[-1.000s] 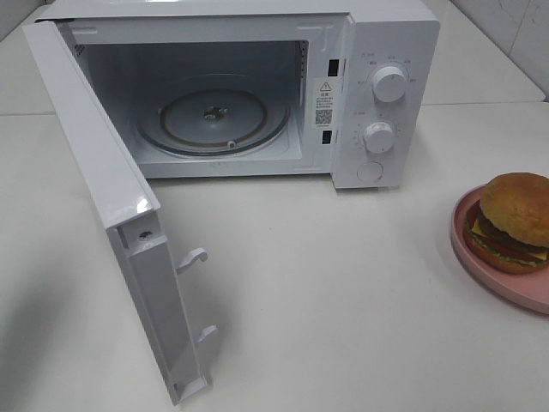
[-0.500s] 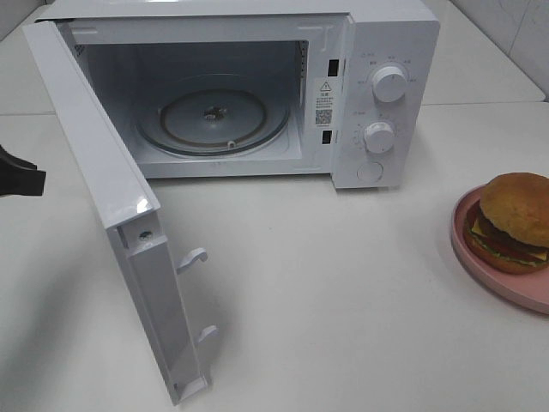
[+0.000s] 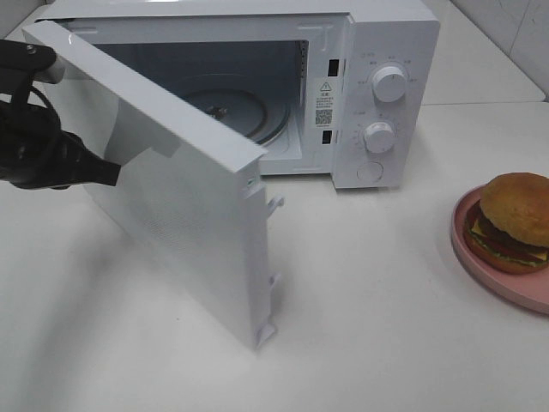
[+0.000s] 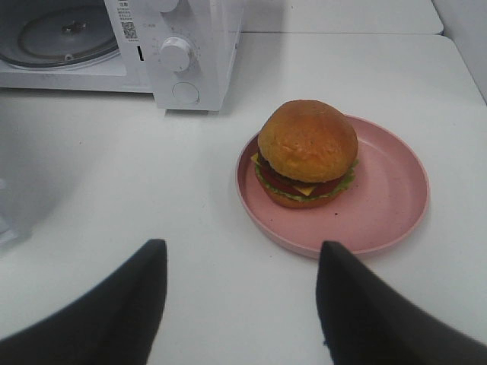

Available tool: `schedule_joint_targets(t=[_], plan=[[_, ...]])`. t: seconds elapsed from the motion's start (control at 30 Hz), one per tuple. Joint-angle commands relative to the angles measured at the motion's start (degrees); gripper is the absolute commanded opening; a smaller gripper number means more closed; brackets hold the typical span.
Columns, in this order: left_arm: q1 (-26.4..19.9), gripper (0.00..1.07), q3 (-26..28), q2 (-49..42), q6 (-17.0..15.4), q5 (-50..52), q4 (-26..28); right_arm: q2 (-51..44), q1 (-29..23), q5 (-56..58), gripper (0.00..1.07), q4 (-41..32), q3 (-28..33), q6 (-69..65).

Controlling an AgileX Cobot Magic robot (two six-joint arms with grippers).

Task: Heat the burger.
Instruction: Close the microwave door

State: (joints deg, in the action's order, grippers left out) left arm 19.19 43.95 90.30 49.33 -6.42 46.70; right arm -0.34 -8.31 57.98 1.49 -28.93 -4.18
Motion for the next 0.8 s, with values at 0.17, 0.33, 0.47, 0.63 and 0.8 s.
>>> schedule_joint_targets(t=[0.17, 0.33, 0.47, 0.63, 0.8], plan=[[3.44, 0.0, 5.61, 4.64, -0.11, 1.66, 0.34, -1.38, 0.29, -0.57, 0.57, 0.0, 0.11, 0.52], [5.04, 0.0, 8.48, 7.1, -0.11, 2.23, 0.34, -1.38, 0.29, -0.57, 0.57, 0.0, 0.11, 0.52], [6.3, 0.0, 11.8, 9.74, -0.11, 2.52, 0.34, -1.38, 0.29, -0.57, 0.57, 0.0, 0.11, 0.52], [8.08, 0.0, 15.7, 13.52, -0.11, 5.33, 0.4, -1.38, 0.29, -0.57, 0.57, 0.0, 0.11, 0.52], [9.57, 0.0, 20.11, 17.13, -0.11, 5.44, 0.4, -1.38, 0.29, -0.57, 0.57, 0.06, 0.11, 0.52]])
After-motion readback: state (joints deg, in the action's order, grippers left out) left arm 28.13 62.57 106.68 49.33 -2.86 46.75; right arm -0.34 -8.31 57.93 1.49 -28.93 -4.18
